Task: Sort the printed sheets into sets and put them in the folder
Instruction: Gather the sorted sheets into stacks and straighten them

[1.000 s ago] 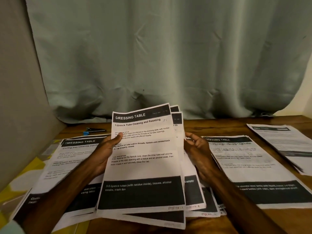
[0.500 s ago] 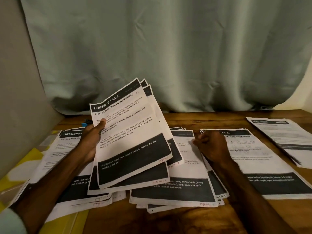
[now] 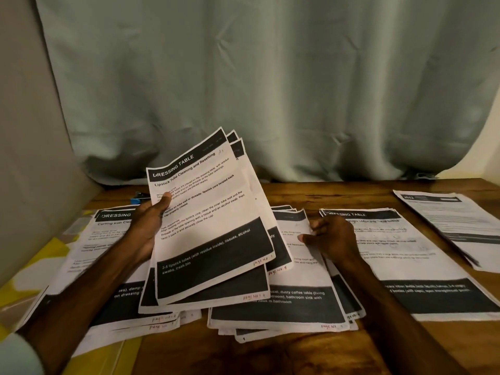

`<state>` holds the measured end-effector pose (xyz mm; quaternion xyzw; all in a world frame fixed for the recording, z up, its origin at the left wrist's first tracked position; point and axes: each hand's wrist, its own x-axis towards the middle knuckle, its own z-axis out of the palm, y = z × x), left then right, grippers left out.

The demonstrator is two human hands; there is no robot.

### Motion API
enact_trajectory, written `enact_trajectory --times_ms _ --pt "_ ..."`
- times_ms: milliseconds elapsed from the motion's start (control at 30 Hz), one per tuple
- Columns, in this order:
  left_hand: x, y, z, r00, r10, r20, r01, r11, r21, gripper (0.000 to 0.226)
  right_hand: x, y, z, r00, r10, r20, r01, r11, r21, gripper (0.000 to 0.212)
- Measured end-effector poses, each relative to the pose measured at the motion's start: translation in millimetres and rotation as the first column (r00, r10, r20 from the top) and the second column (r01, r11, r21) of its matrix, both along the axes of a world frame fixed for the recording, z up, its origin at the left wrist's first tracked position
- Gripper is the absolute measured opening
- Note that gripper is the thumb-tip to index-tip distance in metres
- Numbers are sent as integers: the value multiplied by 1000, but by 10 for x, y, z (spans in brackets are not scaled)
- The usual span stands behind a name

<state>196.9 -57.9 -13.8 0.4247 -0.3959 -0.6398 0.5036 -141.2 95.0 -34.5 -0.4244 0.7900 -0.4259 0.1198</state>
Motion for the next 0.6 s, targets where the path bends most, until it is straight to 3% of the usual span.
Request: enact_trajectory --times_ms 400,600 --pt "-6 32 10 1000 -19 13 19 999 -51 24 -89 -75 -58 994 -105 7 105 991 -88 14" --pt "-21 87 41 998 -61 20 63 993 -101 24 54 -6 94 996 -72 -56 51 947 -318 13"
